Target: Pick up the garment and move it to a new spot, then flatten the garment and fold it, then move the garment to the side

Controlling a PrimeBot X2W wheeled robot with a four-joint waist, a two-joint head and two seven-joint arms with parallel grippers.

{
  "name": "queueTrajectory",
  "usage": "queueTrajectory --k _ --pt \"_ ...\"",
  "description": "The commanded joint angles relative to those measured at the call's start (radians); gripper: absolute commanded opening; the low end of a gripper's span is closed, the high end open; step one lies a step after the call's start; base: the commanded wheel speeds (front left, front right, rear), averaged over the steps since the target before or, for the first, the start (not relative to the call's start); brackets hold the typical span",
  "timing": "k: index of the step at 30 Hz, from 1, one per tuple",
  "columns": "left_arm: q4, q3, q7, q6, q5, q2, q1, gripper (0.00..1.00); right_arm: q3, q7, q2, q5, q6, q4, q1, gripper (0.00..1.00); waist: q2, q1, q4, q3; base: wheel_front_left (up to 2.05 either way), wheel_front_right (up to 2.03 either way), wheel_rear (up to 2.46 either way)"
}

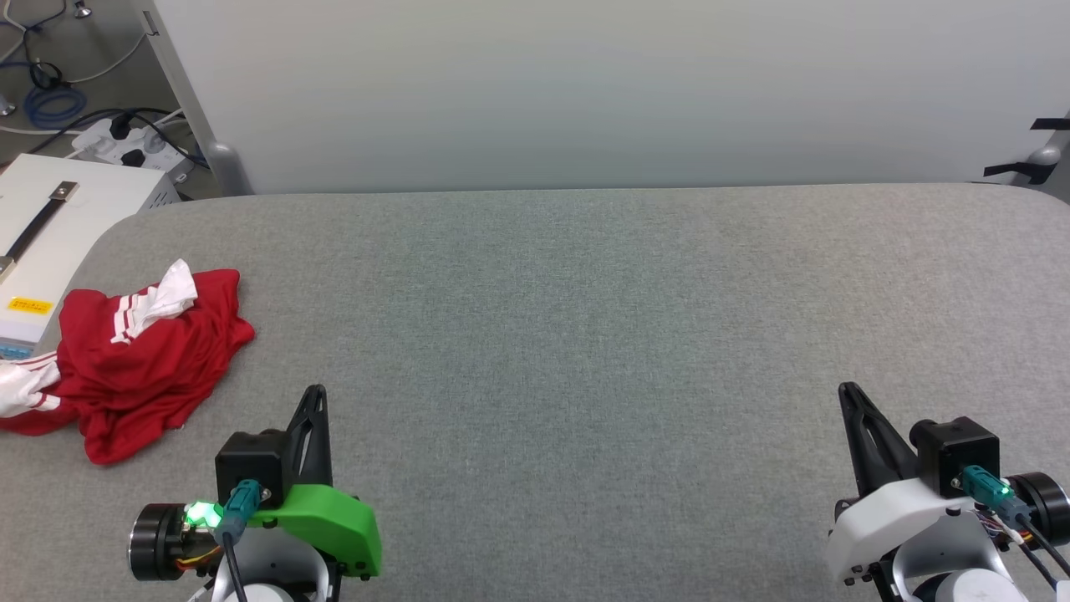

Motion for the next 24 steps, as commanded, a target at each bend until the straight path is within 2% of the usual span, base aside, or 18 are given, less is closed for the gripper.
queueTrajectory --k 1,21,22,24 --pt "0.002 0.0 -0.001 -0.003 0.01 -0.004 -0.016 0.0 0.001 0.003 0.0 -0.01 -0.001 0.002 -0.016 0.0 -0.0001 0.0 0.0 0.0 0.0 0.0 0.0" --pt "0.002 0.0 -0.001 -0.003 0.01 -0.004 -0.016 0.0 0.001 0.003 0.0 -0.01 -0.001 0.002 -0.016 0.0 -0.0001 0.0 0.0 0.0 0.0 0.0 0.0" --pt "0.0 0.0 0.0 0.0 0.0 0.0 0.0 1.0 0.0 0.0 0.0 0.0 0.0 0.0 0.0 1.0 -0.0001 0.0 0.0 0.0 0.0 0.0 0.0" --pt "-0.001 0.0 0.0 0.0 0.0 0.0 0.001 1.0 0.0 0.0 0.0 0.001 0.0 0.0 0.001 1.0 -0.0001 0.0 0.0 0.0 0.0 0.0 0.0"
